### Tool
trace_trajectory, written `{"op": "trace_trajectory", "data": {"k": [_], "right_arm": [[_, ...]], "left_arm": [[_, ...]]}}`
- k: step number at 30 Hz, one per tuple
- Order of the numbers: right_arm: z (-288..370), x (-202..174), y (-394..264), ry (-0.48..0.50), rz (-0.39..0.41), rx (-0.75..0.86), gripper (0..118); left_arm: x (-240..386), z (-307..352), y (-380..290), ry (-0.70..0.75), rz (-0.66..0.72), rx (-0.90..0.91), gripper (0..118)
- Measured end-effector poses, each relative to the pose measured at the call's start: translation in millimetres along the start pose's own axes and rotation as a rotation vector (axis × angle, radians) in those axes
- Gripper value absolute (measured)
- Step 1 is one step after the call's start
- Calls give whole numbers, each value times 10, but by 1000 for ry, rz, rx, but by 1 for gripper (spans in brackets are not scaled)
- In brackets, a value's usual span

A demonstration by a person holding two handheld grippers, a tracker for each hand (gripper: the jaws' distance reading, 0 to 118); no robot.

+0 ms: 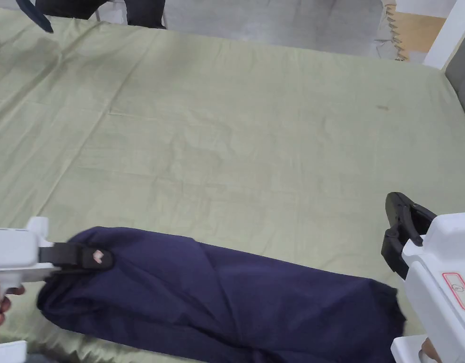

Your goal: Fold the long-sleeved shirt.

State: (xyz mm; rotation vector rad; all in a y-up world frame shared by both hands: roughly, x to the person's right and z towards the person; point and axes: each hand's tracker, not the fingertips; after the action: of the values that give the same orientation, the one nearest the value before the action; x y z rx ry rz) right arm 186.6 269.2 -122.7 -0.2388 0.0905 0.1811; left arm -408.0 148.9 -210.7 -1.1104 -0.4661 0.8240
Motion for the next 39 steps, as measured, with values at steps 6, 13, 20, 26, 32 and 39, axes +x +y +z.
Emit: {"op": "trace_trajectory", "data": {"k": [6,13,20,26,32,39], "right_arm": [[-53,-78,-18,26,14,-7,0],[-40,-86,-27,33,-8,-3,0],[98,176,-67,-19,-36,-64,0],[274,405,-153,-87,11,-94,0],[342,586,-240,-101,-38,-102,0],[324,613,-317,-104,-67,-105,0]], "left_arm": [[208,811,156,126,-47,122,12],[1268,148,-256,3,-231,73,12],[2132,-1605,-1033,-144,-348,-160,12],[2288,-2706,-1545,-104,-263,-276,17],[2603,-2104,-1642,-306,-334,-229,111],[2260,-1177,-1073,-242,-282,50,111]]}}
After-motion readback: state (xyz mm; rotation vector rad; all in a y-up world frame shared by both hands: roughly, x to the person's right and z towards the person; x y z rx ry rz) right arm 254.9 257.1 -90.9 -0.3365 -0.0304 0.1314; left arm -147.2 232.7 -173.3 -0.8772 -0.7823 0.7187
